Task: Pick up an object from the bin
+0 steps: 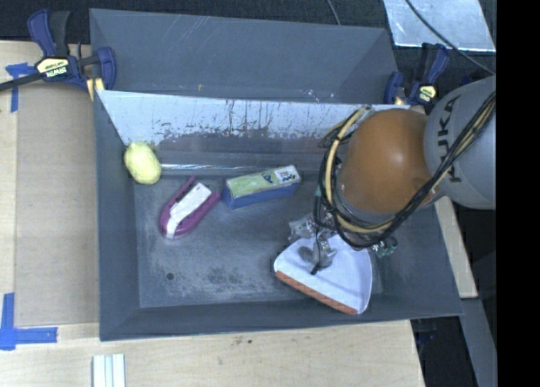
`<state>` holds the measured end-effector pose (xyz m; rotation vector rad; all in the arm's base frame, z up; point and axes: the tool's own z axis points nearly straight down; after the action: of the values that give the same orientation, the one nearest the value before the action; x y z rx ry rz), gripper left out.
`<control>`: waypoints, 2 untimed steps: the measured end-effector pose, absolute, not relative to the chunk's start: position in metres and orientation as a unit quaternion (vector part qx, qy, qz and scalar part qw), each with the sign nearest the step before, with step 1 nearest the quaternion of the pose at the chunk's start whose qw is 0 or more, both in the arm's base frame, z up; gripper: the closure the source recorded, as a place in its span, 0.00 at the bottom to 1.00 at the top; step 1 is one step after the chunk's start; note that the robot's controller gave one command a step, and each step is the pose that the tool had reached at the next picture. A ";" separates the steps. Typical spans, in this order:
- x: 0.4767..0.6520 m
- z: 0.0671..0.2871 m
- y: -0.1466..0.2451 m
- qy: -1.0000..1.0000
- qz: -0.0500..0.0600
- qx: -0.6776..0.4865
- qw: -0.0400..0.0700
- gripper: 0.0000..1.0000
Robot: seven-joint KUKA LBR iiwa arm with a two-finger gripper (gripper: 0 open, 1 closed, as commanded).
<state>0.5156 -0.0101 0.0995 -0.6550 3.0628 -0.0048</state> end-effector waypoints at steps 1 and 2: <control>0.546 0.073 0.002 0.996 -0.001 -0.090 0.006 1.00; 0.528 0.114 -0.010 0.978 -0.003 -0.208 0.010 1.00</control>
Offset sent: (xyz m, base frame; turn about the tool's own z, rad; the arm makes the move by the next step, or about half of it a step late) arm 0.0116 0.0009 0.0124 -0.0001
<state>0.5284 -0.0099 0.1144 -0.6507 3.0535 -0.0091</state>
